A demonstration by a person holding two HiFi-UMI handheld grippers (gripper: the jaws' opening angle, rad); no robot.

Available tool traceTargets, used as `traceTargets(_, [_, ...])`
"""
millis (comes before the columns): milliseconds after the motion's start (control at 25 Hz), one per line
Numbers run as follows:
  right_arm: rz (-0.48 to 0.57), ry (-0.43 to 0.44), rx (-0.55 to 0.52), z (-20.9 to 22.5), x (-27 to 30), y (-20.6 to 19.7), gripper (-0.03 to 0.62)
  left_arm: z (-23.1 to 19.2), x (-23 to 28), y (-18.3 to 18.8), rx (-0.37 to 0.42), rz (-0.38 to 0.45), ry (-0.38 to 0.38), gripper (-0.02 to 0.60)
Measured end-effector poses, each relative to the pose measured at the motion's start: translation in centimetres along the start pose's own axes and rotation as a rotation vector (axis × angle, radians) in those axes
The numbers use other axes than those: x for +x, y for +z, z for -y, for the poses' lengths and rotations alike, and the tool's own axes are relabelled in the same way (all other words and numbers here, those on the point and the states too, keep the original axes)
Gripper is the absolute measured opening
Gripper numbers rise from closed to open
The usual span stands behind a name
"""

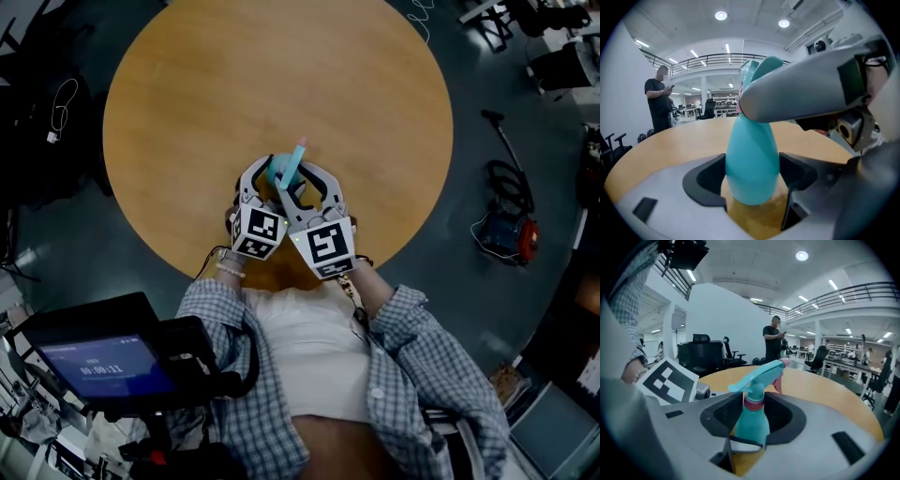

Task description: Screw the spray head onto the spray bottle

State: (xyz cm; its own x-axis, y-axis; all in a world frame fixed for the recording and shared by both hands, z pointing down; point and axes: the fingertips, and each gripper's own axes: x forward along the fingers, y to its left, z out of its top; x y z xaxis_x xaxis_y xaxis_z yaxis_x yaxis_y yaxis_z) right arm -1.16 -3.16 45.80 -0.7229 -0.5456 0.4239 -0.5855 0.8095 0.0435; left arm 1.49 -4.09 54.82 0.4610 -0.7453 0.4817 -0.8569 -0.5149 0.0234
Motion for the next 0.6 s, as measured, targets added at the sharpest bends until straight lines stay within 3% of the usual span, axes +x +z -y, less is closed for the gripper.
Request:
traceTargets(360, [-0.034, 0.439, -0.101, 0.2, -0.8, -1.4, 0.124, 0.3, 0.2, 0.0, 0.027, 0.005, -0.064, 0.367])
traceTargets(480, [-0.032, 0.53, -0.157, 0.1, -0.5, -0.8, 0.124, 0.4, 0.1, -0.1, 0.036, 0.004, -0.08, 0.367])
traceTargets(600, [-0.071, 0.563, -0.218, -0.2, -0.4, -0.6, 0.123, 0.5, 0.1, -0.1, 0.047, -0.002, -0.08, 0.367])
